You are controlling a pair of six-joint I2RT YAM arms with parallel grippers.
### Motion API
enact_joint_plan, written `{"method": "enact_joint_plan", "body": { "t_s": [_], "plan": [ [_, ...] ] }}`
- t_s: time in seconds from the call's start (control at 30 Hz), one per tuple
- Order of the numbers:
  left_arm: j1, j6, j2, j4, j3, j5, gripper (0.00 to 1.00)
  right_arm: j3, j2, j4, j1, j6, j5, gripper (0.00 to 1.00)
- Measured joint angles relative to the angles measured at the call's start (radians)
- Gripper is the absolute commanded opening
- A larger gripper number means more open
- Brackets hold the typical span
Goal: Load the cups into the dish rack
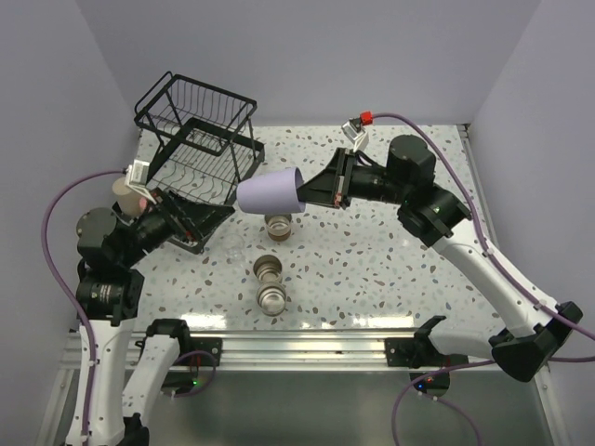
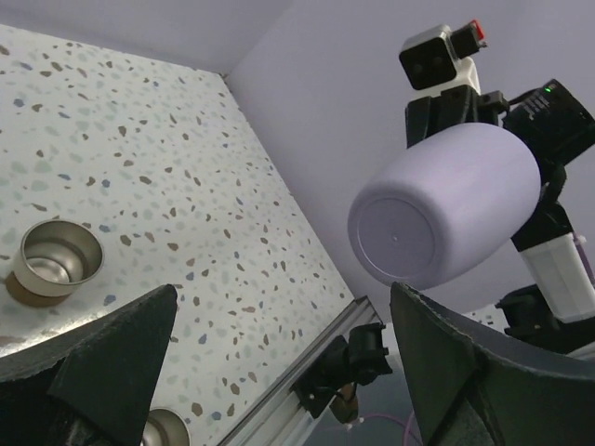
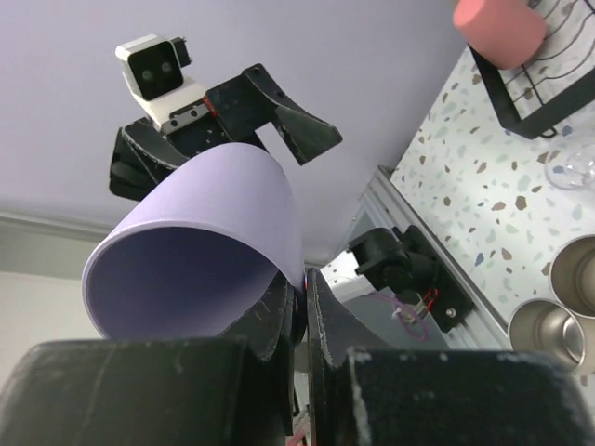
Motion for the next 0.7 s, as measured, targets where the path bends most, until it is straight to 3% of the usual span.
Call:
{"method": "enact_joint_plan", "body": {
  "t_s": [0.4, 0.7],
  "plan": [
    [0.000, -0.250, -0.005, 0.421, -0.128, 0.179, 1.00, -0.028, 0.007, 0.129, 0.000, 0.093, -0.023, 0.00],
    [0.000, -0.390, 0.002, 0.666, -0.193, 0.219, 1.00, -0.042, 0.047, 0.228, 0.000, 0.158, -0.051, 0.00]
  ]
}}
